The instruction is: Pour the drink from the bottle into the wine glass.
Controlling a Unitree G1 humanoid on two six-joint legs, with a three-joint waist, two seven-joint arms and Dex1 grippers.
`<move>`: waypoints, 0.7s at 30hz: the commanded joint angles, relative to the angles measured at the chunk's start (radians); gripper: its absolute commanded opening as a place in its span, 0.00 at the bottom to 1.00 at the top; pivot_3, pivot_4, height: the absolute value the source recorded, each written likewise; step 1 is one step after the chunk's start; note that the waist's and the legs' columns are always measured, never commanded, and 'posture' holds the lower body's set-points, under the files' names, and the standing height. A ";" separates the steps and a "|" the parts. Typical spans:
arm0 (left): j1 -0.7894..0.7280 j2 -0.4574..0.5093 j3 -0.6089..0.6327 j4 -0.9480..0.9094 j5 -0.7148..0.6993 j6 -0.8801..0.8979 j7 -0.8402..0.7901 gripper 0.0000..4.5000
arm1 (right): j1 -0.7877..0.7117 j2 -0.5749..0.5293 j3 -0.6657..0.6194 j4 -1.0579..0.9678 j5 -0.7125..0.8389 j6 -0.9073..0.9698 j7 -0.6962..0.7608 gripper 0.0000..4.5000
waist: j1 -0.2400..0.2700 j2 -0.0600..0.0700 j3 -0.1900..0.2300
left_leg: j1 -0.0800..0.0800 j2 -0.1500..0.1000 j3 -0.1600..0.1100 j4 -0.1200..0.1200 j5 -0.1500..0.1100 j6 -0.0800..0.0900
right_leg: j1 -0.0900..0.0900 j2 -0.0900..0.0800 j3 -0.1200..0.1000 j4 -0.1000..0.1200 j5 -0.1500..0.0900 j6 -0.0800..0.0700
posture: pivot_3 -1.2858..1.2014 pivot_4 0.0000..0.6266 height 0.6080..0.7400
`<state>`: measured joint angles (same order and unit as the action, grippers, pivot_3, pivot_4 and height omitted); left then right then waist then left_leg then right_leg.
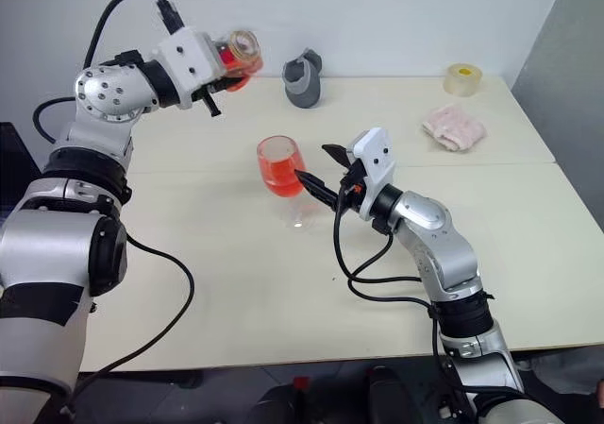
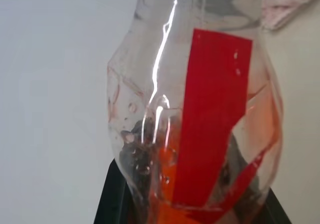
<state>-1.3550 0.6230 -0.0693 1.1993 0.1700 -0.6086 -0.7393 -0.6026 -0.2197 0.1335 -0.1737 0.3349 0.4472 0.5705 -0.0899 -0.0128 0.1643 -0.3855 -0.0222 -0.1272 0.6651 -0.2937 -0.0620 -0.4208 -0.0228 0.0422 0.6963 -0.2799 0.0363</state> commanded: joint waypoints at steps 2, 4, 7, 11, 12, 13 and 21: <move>0.083 -0.006 0.133 -0.144 -0.147 0.180 0.061 0.20 | 0.023 -0.021 -0.008 -0.084 0.032 0.002 0.034 0.80 | 0.000 0.000 0.000 | 0.000 0.000 -0.002 0.000 0.000 0.000 | 0.000 0.000 0.000 0.000 0.000 0.000 | 0.52 0.24 1.00; 0.168 -0.014 0.189 -0.231 -0.199 0.279 0.111 0.20 | 0.053 -0.042 -0.001 -0.127 0.054 0.015 0.067 0.80 | 0.000 0.000 0.000 | 0.000 0.000 -0.004 0.000 0.000 0.000 | 0.000 0.000 0.000 0.000 0.000 0.000 | 0.52 0.24 1.00; 0.303 -0.029 0.254 -0.379 -0.251 0.410 0.204 0.20 | 0.109 -0.081 0.008 -0.192 0.092 0.042 0.111 0.80 | 0.000 0.000 -0.001 | 0.000 0.000 -0.005 0.000 0.000 0.000 | 0.000 -0.001 0.000 0.001 0.000 0.000 | 0.52 0.24 1.00; 0.466 -0.067 0.342 -0.550 -0.325 0.570 0.328 0.20 | 0.191 -0.137 0.021 -0.253 0.124 0.033 0.184 0.80 | 0.003 -0.003 -0.002 | 0.000 0.000 -0.005 0.001 0.000 0.000 | 0.000 -0.001 0.000 0.000 0.000 0.000 | 0.52 0.24 1.00; 0.507 -0.079 0.362 -0.582 -0.337 0.593 0.358 0.20 | 0.210 -0.147 0.027 -0.260 0.127 0.020 0.204 0.80 | 0.004 -0.003 -0.002 | 0.000 0.000 -0.005 0.001 0.000 0.000 | 0.000 -0.001 0.000 0.000 0.000 0.000 | 0.52 0.24 1.00; 0.542 -0.090 0.380 -0.612 -0.349 0.612 0.383 0.20 | 0.225 -0.156 0.033 -0.264 0.126 0.006 0.219 0.80 | 0.005 -0.003 -0.002 | 0.000 0.000 -0.005 0.001 0.000 0.000 | 0.000 -0.001 0.000 0.000 0.000 0.000 | 0.52 0.24 1.00; 0.725 -0.160 0.468 -0.670 -0.455 0.616 0.414 0.20 | 0.275 -0.172 0.078 -0.213 0.070 -0.111 0.275 0.80 | 0.011 -0.005 -0.003 | 0.001 0.000 -0.004 0.001 0.000 0.000 | 0.001 -0.001 0.000 0.000 0.000 0.000 | 0.52 0.24 1.00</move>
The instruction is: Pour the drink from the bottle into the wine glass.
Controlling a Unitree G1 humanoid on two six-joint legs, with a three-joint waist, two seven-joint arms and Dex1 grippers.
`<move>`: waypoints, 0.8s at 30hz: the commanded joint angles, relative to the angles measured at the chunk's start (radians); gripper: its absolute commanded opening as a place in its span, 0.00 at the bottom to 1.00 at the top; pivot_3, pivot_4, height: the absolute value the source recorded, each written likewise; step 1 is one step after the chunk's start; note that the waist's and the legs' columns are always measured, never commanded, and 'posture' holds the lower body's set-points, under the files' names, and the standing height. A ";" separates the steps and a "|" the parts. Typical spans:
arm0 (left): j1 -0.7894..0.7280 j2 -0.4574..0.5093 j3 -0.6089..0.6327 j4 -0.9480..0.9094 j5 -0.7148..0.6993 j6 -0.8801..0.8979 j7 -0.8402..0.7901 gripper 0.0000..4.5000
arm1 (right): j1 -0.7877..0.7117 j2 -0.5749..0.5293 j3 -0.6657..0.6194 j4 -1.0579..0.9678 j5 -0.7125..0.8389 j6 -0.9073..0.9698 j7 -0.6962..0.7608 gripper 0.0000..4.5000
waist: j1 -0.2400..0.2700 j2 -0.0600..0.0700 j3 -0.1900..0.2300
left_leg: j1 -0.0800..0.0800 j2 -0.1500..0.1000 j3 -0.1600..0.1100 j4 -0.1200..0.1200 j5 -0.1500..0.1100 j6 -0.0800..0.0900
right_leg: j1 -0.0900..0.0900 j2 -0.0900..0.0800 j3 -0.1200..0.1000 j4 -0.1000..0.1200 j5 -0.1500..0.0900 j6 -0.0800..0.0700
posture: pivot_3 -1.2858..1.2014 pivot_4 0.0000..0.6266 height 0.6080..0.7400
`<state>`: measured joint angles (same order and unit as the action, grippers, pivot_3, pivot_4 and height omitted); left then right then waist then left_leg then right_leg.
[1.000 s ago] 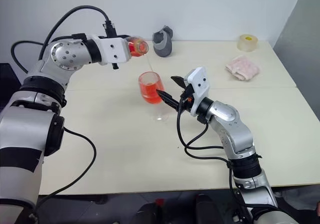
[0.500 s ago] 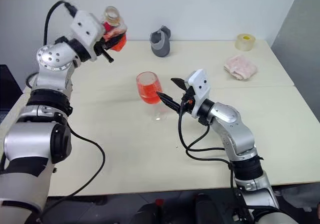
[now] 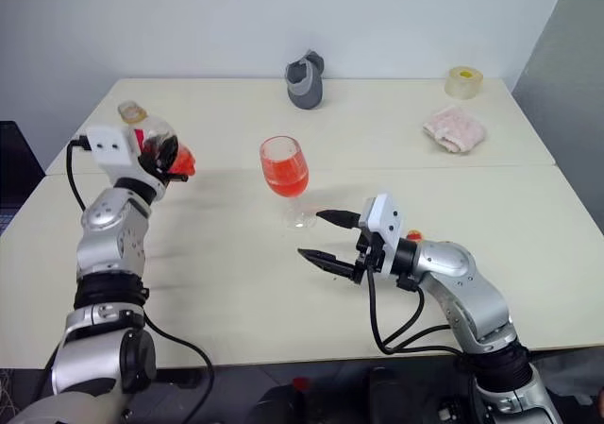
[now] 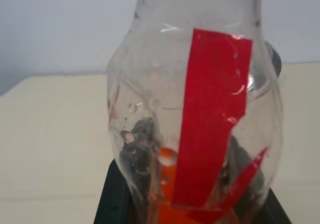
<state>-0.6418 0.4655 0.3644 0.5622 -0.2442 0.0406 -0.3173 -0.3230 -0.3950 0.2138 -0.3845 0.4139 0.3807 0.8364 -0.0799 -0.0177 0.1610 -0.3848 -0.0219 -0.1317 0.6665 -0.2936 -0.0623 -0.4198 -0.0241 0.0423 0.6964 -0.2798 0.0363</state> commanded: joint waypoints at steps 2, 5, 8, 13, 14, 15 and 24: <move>0.033 -0.013 0.035 -0.020 -0.052 -0.042 -0.020 0.20 | -0.009 0.007 -0.003 0.011 -0.014 -0.053 0.006 0.80 | 0.003 -0.001 -0.001 | 0.000 0.000 0.000 0.000 0.000 0.000 | 0.000 0.000 0.000 0.000 0.000 0.000 | 0.52 0.24 1.00; 0.059 -0.038 0.044 0.008 -0.068 -0.065 -0.023 0.20 | -0.021 0.013 -0.007 0.028 -0.018 -0.059 -0.005 0.80 | 0.012 -0.002 -0.001 | 0.000 0.000 0.000 0.000 0.000 0.000 | 0.000 0.000 0.000 0.000 0.000 0.000 | 0.52 0.24 1.00; 0.078 -0.055 0.042 0.020 -0.070 -0.090 -0.028 0.20 | -0.023 0.016 -0.010 0.031 -0.024 -0.055 -0.016 0.80 | 0.020 -0.002 -0.001 | 0.000 0.000 0.001 0.000 0.000 0.000 | 0.000 -0.001 0.000 -0.001 0.000 0.000 | 0.52 0.24 1.00; 0.089 -0.065 0.036 0.048 -0.067 -0.122 -0.046 0.20 | -0.003 0.012 -0.012 0.024 -0.025 -0.023 -0.037 0.80 | 0.024 -0.002 -0.001 | 0.000 0.000 0.001 0.000 0.000 0.000 | 0.000 -0.001 0.000 -0.001 0.000 0.000 | 0.52 0.24 1.00; 0.089 -0.063 0.035 0.059 -0.062 -0.131 -0.044 0.20 | 0.000 0.013 -0.013 0.023 -0.024 -0.017 -0.043 0.80 | 0.024 -0.002 -0.001 | 0.000 0.000 0.001 0.000 0.000 0.000 | 0.000 -0.001 0.000 -0.001 0.000 0.000 | 0.52 0.24 1.00; 0.089 -0.064 0.039 0.069 -0.064 -0.135 -0.043 0.28 | 0.004 0.016 -0.016 0.023 -0.023 -0.013 -0.050 0.80 | 0.024 -0.002 -0.001 | 0.000 0.000 0.001 0.000 0.000 0.000 | 0.000 -0.001 0.000 -0.001 0.000 0.000 | 0.52 0.24 1.00; 0.118 -0.074 0.036 0.037 -0.069 -0.135 -0.041 0.89 | 0.005 0.036 -0.021 0.019 -0.016 0.007 -0.080 0.80 | 0.024 -0.002 -0.002 | 0.001 0.000 0.002 0.000 0.000 0.000 | 0.001 -0.001 0.001 0.000 0.000 0.000 | 0.52 0.24 1.00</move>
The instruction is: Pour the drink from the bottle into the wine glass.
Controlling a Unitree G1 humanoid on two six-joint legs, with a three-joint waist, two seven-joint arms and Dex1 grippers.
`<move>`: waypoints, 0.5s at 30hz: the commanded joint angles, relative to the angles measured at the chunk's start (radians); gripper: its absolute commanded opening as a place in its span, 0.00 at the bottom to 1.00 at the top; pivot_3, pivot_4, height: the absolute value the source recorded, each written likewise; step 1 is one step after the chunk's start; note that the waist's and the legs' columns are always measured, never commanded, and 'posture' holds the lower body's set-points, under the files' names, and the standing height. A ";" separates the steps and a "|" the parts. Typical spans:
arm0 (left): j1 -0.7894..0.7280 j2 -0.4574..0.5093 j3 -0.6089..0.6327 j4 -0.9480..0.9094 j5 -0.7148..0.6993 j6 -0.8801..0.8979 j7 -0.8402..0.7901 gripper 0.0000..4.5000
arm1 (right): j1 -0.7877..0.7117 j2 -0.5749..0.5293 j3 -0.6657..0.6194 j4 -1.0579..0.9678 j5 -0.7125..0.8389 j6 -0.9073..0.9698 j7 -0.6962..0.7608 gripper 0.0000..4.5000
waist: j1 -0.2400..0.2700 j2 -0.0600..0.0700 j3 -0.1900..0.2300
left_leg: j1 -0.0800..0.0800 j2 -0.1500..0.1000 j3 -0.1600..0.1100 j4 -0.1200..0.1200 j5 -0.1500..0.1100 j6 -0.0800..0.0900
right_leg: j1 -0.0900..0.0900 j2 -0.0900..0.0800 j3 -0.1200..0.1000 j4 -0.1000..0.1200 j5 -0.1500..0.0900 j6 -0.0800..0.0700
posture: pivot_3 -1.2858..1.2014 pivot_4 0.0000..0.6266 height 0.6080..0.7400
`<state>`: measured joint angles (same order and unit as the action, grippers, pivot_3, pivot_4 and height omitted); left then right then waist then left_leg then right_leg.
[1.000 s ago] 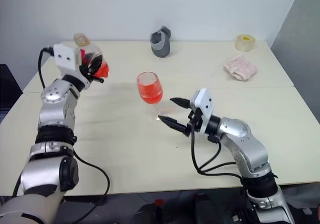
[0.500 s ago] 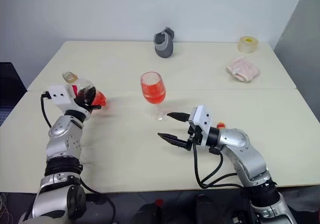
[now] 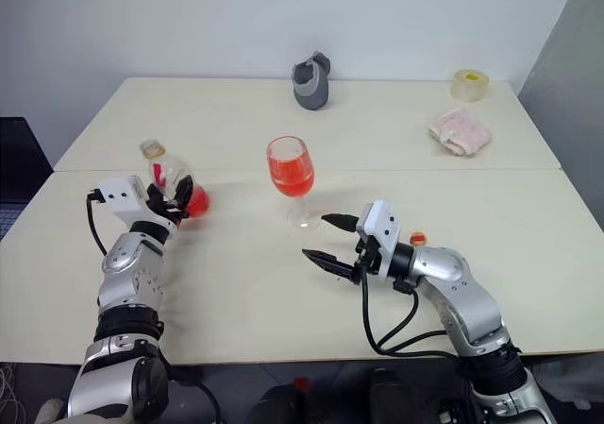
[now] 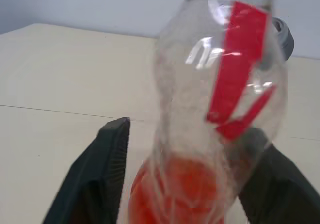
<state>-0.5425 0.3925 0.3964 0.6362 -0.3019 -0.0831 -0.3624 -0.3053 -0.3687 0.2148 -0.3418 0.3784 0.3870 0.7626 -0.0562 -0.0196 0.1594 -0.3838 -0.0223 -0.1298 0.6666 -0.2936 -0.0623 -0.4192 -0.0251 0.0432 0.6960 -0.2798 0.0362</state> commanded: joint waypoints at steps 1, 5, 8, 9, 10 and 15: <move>0.026 -0.002 0.004 -0.051 -0.013 -0.007 0.007 0.95 | -0.014 0.010 -0.022 -0.024 0.020 0.002 -0.008 0.80 | 0.000 0.000 0.000 | 0.000 0.000 0.000 0.000 0.000 0.000 | 0.000 0.000 0.000 0.000 0.000 0.000 | 0.52 0.24 1.00; 0.085 -0.011 0.002 -0.160 -0.025 0.041 0.021 0.99 | -0.017 0.010 -0.024 -0.027 0.021 0.006 -0.013 0.80 | 0.000 0.000 0.000 | 0.000 0.000 0.000 0.000 0.000 0.000 | 0.000 0.000 0.000 0.000 0.000 0.000 | 0.52 0.24 1.00; 0.163 -0.019 -0.006 -0.291 -0.033 0.108 0.038 0.99 | 0.002 0.004 -0.029 -0.042 0.021 0.013 -0.021 0.80 | -0.001 0.000 0.000 | 0.000 0.000 0.000 0.000 0.000 0.000 | 0.000 0.000 0.000 0.000 0.000 0.000 | 0.52 0.24 1.00; 0.208 -0.027 -0.006 -0.367 -0.045 0.144 0.045 0.99 | 0.023 -0.002 -0.034 -0.057 0.021 0.017 -0.028 0.80 | 0.000 0.000 0.000 | 0.000 0.001 0.000 0.000 0.000 0.000 | 0.000 -0.001 0.001 0.000 0.000 0.000 | 0.52 0.24 1.00; 0.240 -0.033 -0.005 -0.422 -0.053 0.173 0.050 0.99 | 0.038 -0.006 -0.037 -0.067 0.021 0.020 -0.033 0.80 | 0.000 0.000 0.000 | 0.000 0.001 0.000 -0.001 0.000 0.000 | 0.000 -0.003 0.001 0.000 0.000 0.000 | 0.52 0.24 1.00; 0.459 -0.049 -0.004 -0.755 -0.099 0.337 0.090 0.99 | 0.149 -0.013 -0.082 -0.148 -0.001 0.046 -0.128 0.80 | 0.005 0.000 0.000 | 0.001 0.006 0.000 -0.001 0.000 0.001 | 0.001 -0.005 0.001 -0.001 0.000 0.000 | 0.52 0.24 1.00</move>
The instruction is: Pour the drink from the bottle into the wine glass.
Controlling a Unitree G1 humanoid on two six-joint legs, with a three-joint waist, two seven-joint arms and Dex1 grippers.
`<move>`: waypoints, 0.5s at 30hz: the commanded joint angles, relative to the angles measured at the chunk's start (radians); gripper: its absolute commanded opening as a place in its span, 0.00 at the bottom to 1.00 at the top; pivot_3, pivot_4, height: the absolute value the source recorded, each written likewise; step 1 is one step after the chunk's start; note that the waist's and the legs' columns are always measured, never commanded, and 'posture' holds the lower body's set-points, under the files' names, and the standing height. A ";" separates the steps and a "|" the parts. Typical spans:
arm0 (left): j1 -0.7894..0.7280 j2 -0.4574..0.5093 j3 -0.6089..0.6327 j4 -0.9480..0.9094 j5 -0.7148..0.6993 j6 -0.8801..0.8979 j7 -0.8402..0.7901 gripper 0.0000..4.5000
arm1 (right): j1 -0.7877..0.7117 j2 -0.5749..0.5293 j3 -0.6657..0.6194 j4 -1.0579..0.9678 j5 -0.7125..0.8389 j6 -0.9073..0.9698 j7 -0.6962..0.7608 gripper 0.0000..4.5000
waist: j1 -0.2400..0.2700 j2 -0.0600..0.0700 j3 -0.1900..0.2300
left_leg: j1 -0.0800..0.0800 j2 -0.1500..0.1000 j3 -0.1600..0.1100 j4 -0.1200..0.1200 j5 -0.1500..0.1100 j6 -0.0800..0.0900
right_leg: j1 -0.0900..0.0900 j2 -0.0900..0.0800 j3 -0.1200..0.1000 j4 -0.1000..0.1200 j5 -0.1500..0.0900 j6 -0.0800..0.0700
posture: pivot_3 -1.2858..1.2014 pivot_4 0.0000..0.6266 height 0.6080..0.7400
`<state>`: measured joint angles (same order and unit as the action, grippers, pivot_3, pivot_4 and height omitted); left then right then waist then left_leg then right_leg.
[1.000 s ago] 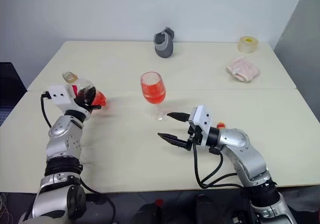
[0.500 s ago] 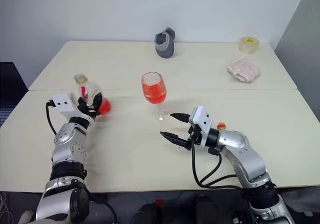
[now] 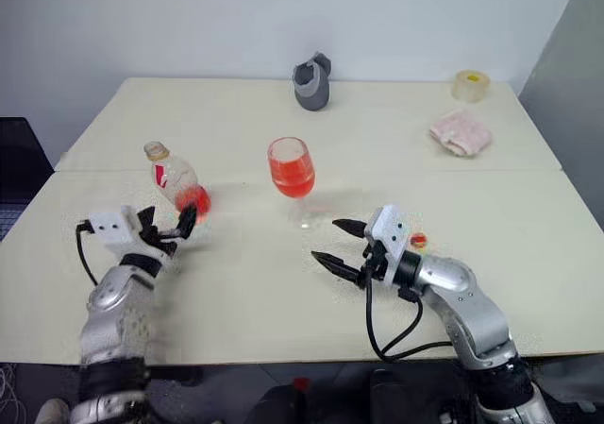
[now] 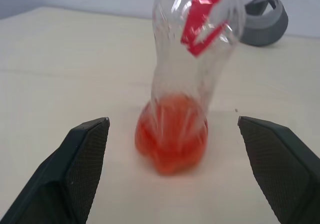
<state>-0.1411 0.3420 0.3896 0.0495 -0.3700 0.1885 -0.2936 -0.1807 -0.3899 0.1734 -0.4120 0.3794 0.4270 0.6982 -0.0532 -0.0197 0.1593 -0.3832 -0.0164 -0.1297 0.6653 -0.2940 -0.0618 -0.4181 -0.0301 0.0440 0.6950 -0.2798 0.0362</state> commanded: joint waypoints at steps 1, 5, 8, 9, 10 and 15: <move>0.095 0.000 -0.001 -0.220 -0.035 0.090 0.027 0.99 | 0.046 0.018 -0.051 -0.091 -0.021 0.008 -0.105 0.80 | 0.003 0.000 0.000 | 0.000 0.000 0.000 0.000 -0.002 0.003 | 0.000 0.000 0.000 0.000 0.000 0.000 | 0.52 0.24 1.00; 0.204 -0.018 -0.007 -0.394 -0.048 0.181 0.075 0.99 | 0.131 0.061 -0.073 -0.148 -0.077 0.021 -0.251 0.80 | 0.013 0.001 0.000 | 0.006 0.002 0.000 -0.001 -0.002 0.003 | 0.009 0.003 -0.002 -0.005 0.000 0.000 | 0.52 0.24 1.00; 0.274 -0.033 -0.032 -0.517 -0.030 0.246 0.119 0.99 | 0.208 0.157 -0.128 -0.191 -0.131 0.073 -0.447 0.80 | 0.021 0.001 -0.001 | 0.008 0.003 0.000 -0.002 -0.002 0.003 | 0.013 0.007 -0.002 -0.008 0.000 0.000 | 0.52 0.24 1.00; 0.285 -0.040 -0.036 -0.539 -0.029 0.263 0.135 0.99 | 0.228 0.181 -0.143 -0.198 -0.143 0.085 -0.488 0.80 | 0.022 0.001 -0.001 | 0.008 0.003 0.001 -0.002 -0.002 0.003 | 0.013 0.007 -0.001 -0.008 0.000 0.000 | 0.52 0.24 1.00; 0.291 -0.046 -0.037 -0.554 -0.030 0.276 0.146 0.99 | 0.240 0.195 -0.150 -0.204 -0.151 0.094 -0.510 0.80 | 0.024 0.001 -0.001 | 0.008 0.003 0.001 -0.002 -0.002 0.003 | 0.013 0.007 -0.001 -0.009 0.000 0.000 | 0.52 0.24 1.00; 0.323 -0.067 -0.076 -0.630 -0.012 0.321 0.182 0.99 | 0.325 0.233 -0.166 -0.238 -0.193 0.092 -0.587 0.80 | 0.024 0.002 -0.001 | 0.009 0.004 0.005 -0.003 -0.002 0.003 | 0.014 0.008 -0.001 -0.011 0.000 0.000 | 0.52 0.24 1.00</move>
<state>0.1757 0.2783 0.3236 -0.5149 -0.3919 0.5014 -0.1222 0.1365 -0.1599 0.0151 -0.5949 0.2052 0.5342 0.1292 -0.0297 -0.0178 0.1578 -0.3740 -0.0121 -0.1241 0.6619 -0.2962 -0.0590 -0.4043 -0.0221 0.0430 0.6837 -0.2799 0.0362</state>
